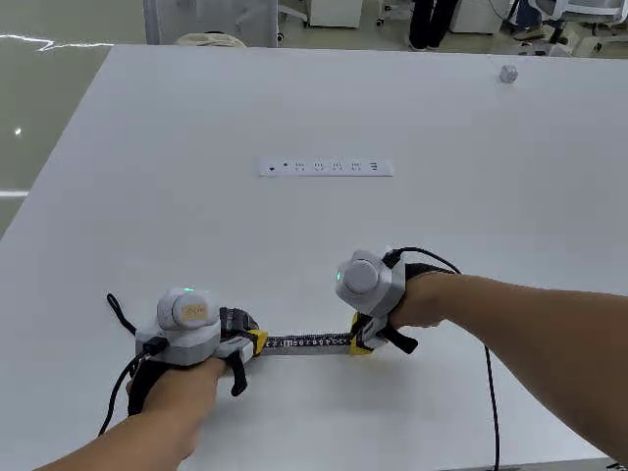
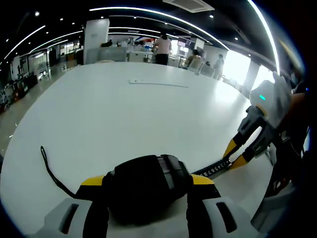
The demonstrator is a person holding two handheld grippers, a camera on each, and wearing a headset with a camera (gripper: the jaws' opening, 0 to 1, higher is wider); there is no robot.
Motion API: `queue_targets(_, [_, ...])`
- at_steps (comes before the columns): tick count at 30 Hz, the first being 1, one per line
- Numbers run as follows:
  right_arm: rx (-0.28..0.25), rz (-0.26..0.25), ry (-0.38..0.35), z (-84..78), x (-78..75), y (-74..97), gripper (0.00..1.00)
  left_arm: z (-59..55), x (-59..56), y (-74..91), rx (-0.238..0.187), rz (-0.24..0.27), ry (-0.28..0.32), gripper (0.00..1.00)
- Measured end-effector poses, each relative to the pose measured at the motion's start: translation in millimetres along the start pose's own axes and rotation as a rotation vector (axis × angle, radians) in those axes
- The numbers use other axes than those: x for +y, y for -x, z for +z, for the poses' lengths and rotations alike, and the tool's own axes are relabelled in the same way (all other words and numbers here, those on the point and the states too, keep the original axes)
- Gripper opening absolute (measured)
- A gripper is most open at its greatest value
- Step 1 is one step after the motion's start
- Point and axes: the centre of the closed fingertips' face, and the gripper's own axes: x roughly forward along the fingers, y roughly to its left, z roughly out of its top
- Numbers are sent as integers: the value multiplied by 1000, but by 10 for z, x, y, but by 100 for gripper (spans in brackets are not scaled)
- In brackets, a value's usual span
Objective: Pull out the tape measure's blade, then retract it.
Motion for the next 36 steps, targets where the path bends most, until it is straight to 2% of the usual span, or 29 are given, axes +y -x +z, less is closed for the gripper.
queue_targets(36, [-18,5,23,165,48,-58,15,-7,-4,-5,-1,-17,9,60])
